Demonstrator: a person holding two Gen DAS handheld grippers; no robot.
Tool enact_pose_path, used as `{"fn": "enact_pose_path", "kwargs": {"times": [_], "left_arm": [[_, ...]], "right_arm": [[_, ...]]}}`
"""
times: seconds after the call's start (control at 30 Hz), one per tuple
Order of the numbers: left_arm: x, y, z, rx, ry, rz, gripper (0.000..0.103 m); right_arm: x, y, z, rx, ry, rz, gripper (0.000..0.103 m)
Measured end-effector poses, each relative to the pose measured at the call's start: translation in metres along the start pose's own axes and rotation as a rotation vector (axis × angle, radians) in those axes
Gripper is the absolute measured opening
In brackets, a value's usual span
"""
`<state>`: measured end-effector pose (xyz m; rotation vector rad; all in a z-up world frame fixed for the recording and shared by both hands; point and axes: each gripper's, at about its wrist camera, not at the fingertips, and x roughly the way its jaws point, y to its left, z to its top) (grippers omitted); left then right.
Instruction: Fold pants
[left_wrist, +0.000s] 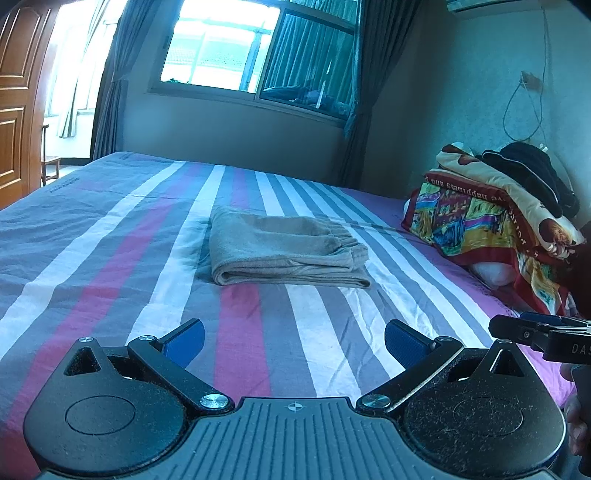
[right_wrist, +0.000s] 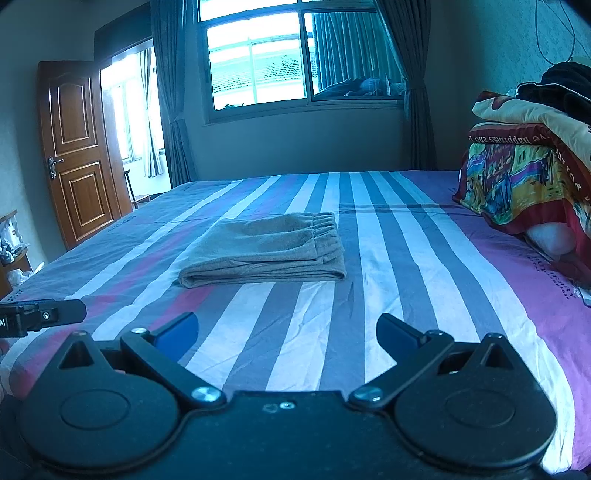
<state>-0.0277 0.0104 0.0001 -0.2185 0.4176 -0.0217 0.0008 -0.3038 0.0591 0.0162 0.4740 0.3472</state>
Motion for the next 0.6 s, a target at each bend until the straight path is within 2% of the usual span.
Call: {"fn": "enact_pose_path", "kwargs": {"times": [0.17, 0.6], "left_arm": [[-0.0072, 0.0007, 0.0012, -0.011, -0.044, 0.029, 0.103], [-0.0097, -0.0083, 0.0007, 0.014, -0.046, 0.014, 0.103]], "right_arm": [[0.0002, 0.0006, 0.0002, -0.005, -0.001, -0.006, 0.103], [0.002, 0.0071, -0.0003, -0.012, 0.011, -0.021, 0.103]]}}
